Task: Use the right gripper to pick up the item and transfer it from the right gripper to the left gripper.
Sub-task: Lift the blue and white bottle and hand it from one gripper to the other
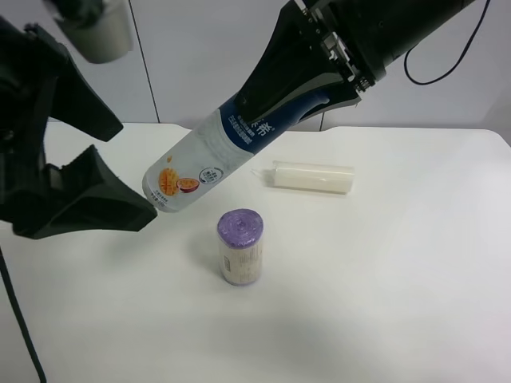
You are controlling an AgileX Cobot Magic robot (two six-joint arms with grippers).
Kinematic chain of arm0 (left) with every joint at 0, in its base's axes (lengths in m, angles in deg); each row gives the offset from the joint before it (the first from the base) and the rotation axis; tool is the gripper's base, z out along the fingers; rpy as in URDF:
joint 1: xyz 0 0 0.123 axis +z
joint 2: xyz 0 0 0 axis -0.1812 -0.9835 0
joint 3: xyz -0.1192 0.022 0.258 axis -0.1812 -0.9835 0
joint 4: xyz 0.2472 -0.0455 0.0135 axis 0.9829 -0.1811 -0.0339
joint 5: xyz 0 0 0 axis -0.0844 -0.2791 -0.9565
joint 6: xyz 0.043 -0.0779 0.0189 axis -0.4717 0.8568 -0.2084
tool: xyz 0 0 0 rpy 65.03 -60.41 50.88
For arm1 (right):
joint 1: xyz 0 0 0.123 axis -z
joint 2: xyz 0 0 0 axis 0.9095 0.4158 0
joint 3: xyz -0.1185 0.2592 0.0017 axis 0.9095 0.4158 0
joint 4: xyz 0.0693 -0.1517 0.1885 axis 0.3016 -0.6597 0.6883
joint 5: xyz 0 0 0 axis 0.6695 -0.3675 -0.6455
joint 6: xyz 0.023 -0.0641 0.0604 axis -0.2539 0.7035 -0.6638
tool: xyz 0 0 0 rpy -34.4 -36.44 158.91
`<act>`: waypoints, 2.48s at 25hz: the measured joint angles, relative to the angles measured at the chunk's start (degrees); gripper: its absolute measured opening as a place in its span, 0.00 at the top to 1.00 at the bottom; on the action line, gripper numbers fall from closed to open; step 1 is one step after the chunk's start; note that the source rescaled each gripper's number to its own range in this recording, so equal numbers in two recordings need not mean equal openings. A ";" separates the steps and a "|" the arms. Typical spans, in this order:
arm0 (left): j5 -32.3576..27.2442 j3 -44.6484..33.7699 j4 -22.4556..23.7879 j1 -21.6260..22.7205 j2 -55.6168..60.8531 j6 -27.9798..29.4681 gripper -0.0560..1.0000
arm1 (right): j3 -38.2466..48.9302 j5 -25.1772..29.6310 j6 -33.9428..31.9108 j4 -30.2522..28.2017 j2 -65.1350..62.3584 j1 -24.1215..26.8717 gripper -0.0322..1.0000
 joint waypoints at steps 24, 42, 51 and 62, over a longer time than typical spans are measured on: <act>7.39 0.47 -2.69 -0.26 -5.20 -6.17 0.00 | 0.00 -1.76 0.05 3.78 0.00 0.00 0.97; 10.57 0.55 -3.20 -0.26 -8.00 -6.61 0.53 | 0.00 -2.25 0.10 5.93 0.00 0.00 0.97; 11.15 0.55 -3.05 -0.42 -8.00 -7.24 0.94 | 0.00 -1.99 0.32 6.06 0.00 0.00 0.97; 11.79 0.49 -3.12 -0.48 -8.21 -7.24 0.94 | 0.00 -2.77 -1.09 2.37 -0.28 -0.05 0.50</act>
